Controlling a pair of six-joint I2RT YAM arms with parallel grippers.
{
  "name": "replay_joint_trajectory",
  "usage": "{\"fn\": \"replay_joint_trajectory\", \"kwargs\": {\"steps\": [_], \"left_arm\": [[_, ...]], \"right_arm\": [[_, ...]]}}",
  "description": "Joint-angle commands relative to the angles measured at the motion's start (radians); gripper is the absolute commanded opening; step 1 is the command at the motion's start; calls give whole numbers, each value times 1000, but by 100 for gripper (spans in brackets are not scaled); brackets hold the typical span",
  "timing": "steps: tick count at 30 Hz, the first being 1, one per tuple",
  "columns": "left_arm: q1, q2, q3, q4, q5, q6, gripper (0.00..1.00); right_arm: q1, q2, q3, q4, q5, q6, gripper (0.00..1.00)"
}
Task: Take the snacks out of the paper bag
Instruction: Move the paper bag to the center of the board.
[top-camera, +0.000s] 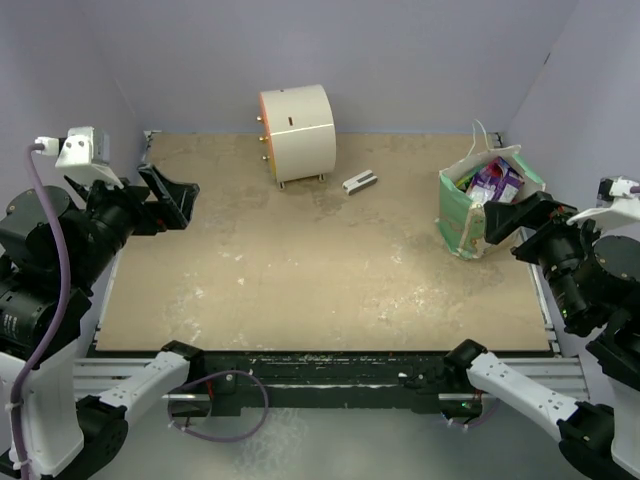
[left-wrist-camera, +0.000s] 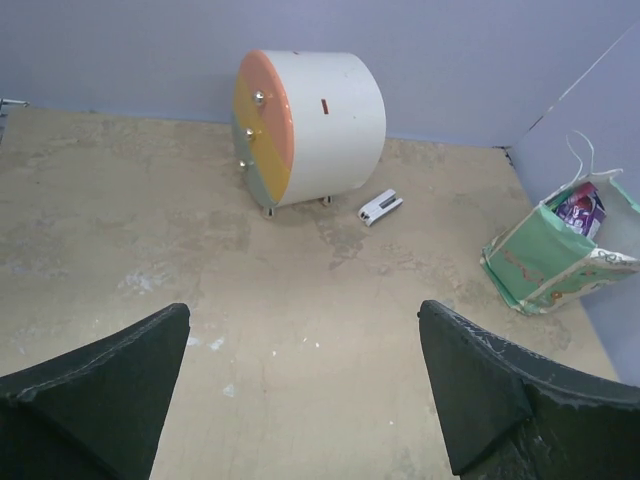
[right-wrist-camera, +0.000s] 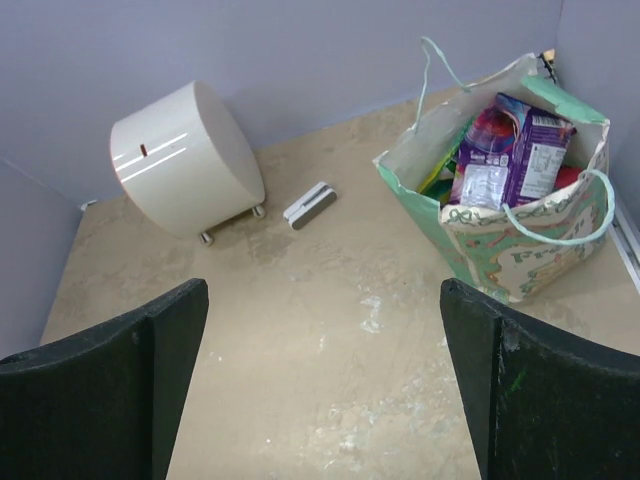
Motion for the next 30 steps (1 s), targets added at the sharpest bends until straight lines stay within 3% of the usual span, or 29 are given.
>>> {"fn": "replay_joint_trajectory", "kwargs": {"steps": [1,15,23,30], "left_arm": [[1,-22,-28,25,-30,-15,99],[2,-100,-178,83,-99,-45,99],[3,-97,-218,116,-86,-51,99],[4,-77,-235,135,-66,-75,99]], "right_arm": [[-3,22,-6,-64,36,80,100],[-6,87,-21,-161,72,283,100],[-9,73,-151,110,-129,130,100],[-11,105,-228,191,-20,173,100]]}}
